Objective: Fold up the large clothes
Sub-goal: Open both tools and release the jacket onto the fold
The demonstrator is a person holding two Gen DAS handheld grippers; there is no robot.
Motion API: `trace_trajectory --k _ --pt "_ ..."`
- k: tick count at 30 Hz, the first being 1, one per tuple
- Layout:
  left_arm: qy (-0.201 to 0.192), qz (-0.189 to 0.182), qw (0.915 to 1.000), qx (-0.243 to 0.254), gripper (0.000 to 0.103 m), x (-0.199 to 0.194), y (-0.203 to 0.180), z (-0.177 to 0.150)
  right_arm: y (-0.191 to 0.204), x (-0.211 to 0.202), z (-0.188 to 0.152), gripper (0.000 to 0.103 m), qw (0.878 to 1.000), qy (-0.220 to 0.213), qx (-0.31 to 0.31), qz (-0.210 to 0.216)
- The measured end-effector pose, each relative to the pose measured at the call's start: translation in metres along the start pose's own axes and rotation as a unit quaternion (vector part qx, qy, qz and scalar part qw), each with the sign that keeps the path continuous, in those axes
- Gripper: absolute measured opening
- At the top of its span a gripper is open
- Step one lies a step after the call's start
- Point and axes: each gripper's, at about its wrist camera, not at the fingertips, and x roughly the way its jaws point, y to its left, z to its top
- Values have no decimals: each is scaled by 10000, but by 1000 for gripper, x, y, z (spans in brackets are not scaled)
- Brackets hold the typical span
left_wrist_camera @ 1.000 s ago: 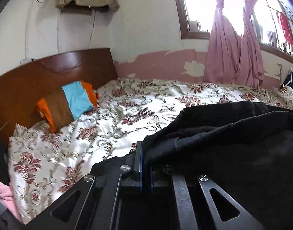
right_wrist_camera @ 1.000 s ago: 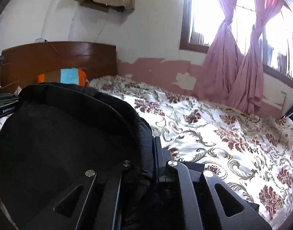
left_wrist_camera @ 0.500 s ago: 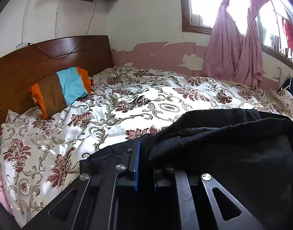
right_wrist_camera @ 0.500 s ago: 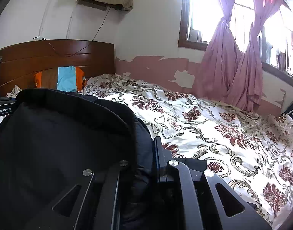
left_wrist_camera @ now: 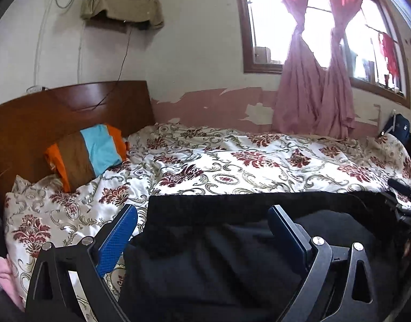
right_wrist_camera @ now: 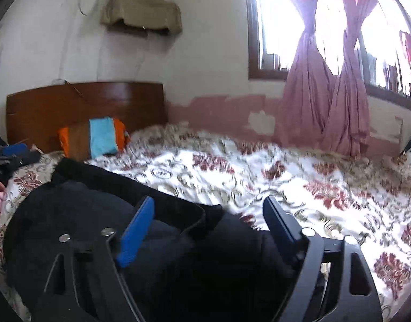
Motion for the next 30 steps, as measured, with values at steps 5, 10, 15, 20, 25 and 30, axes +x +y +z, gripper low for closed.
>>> trace_trajectory --k 5,10,15,20,25,30 --pt "-87 -311 9994 75 98 -27 -7 -24 11 -36 -22 88 9984 143 -134 526" --pt "-27 -625 9973 380 99 -49 -11 -64 34 -53 -63 90 9900 711 -446 1132" --pt "176 -961 9930 666 99 -56 -18 -103 57 -44 -91 90 9776 1074 -686 1677" --pt "326 -1020 9921 649 99 -36 -21 -116 59 -21 -84 90 9811 1093 -657 1455" --pt "276 -831 9947 531 103 -10 -26 -108 63 21 -67 90 9811 1284 -637 1298" --pt "537 -405 9961 564 103 21 -35 -93 60 66 -49 90 9789 1487 -742 1191"
